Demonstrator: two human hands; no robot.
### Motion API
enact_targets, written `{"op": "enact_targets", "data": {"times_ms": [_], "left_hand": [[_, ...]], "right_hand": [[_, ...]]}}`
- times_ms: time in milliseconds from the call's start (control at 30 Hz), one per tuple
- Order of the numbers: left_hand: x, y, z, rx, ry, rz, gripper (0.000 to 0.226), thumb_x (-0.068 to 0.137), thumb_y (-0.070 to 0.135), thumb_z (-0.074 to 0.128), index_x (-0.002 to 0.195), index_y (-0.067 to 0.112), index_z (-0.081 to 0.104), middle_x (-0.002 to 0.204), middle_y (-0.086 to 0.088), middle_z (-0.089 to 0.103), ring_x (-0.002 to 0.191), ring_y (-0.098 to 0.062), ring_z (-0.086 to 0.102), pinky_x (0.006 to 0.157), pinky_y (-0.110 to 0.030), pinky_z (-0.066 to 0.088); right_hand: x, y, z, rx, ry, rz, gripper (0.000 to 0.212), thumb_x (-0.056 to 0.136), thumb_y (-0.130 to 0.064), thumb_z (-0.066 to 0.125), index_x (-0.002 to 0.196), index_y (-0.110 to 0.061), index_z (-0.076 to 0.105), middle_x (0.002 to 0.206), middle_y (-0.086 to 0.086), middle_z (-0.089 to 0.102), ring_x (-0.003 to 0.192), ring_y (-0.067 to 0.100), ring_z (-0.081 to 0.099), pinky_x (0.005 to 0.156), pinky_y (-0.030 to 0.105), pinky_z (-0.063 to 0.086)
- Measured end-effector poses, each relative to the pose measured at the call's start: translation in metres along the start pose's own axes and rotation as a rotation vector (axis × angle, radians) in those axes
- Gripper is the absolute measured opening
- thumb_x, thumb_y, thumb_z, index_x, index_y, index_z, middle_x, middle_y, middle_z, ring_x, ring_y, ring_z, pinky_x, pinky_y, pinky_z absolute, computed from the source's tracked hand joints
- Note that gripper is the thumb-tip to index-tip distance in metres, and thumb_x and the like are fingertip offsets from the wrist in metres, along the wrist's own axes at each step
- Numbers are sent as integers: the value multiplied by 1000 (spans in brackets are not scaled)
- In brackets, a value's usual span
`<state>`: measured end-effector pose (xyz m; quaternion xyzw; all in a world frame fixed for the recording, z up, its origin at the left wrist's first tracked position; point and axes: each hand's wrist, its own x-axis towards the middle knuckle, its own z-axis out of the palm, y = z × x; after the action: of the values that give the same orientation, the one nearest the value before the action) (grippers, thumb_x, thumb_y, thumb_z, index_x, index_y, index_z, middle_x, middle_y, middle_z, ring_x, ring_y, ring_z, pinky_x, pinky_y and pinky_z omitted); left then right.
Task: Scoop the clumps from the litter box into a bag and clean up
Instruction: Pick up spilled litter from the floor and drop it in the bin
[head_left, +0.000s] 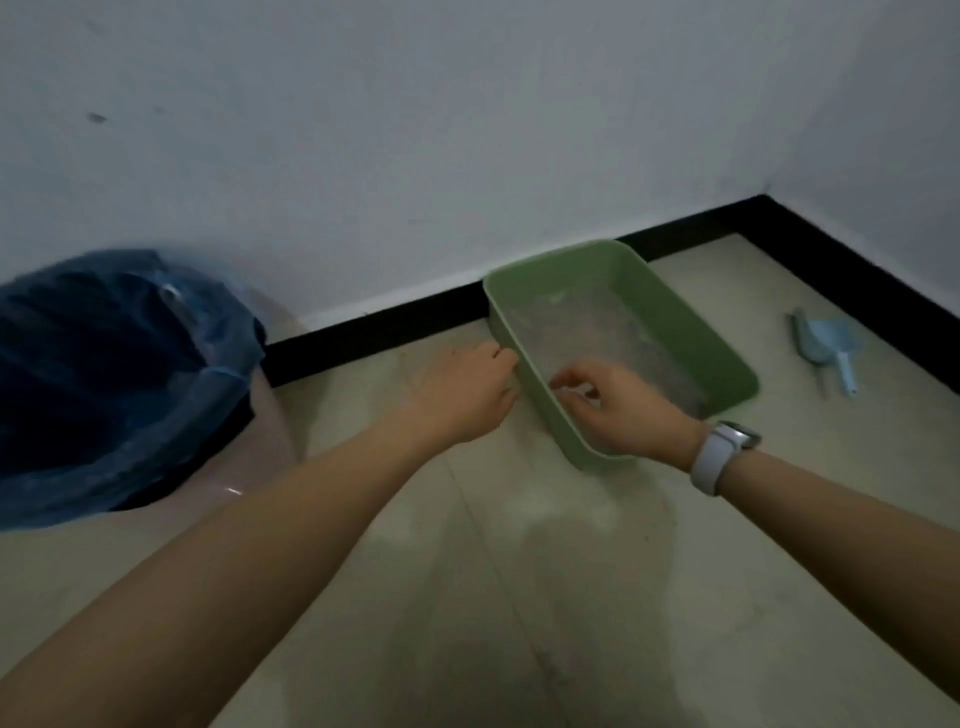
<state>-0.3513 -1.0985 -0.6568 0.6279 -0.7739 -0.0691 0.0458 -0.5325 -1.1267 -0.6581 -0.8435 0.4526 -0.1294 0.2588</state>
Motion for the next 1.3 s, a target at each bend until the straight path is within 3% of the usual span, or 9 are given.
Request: {"op": "enact_targets", "data": {"times_ms": [100,200,300,433,567,733,1033,1167,1300], "left_hand": [[11,31,48,46,-228,124,39,96,31,41,128,10,43,127,-11,47,114,-30,50,91,-41,43],[17,51,91,41,-376,207,39,97,29,40,132,13,41,131,-8,44,117,-27,47,92,-37,41],[17,63,137,-98,-433,85,39,96,28,43,133,14,43,133,-7,45,121,-24,44,95,-33,41],[-4,88,205,-341,-311,-202,43,93,23,50,134,11,45,133,-10,45,123,-27,42,100,-35,36],[-28,109,242,-382,-177,-351,49,88,19,59,133,6,46,134,-15,45,124,-33,39,101,-40,34],[-46,109,254,-326,-141,-383,51,84,20,64,131,7,50,138,-15,44,128,-33,38,101,-43,32],[-50,106,255,-370,-106,-430,57,82,32,47,132,5,48,138,-13,47,128,-30,42,102,-40,32],[-54,112,264,-388,-61,-433,60,82,40,42,131,6,49,138,-11,46,129,-27,40,102,-36,28],[-58,109,267,-449,0,-433,49,82,29,54,124,4,56,133,-13,51,126,-28,44,103,-32,27]], "right_hand": [[-45,56,20,100,-137,154,20,90,-11,53,107,-8,64,106,9,66,92,17,59,87,31,46],[-88,107,53,206,-166,327,19,90,-10,53,105,-7,64,103,9,67,94,21,61,84,26,45],[-126,147,86,251,-63,518,20,89,-7,54,106,-5,64,101,11,67,95,25,61,81,23,41],[-151,180,121,229,67,632,22,89,-8,54,109,-3,62,103,14,64,94,26,56,82,27,40],[-144,199,142,149,141,641,24,87,-10,58,109,-3,62,103,16,61,99,33,52,85,34,37],[-125,209,148,51,143,658,26,86,-22,60,109,-11,63,108,13,58,106,34,47,82,37,32],[-124,215,159,5,300,538,28,79,-35,49,82,-14,67,84,8,62,81,33,57,65,29,16],[-125,218,164,-9,315,494,26,81,-31,47,73,-14,65,78,7,60,79,26,50,66,23,9],[-124,216,162,103,343,565,17,85,-19,49,82,-7,61,86,9,59,81,24,50,72,24,16]]}}
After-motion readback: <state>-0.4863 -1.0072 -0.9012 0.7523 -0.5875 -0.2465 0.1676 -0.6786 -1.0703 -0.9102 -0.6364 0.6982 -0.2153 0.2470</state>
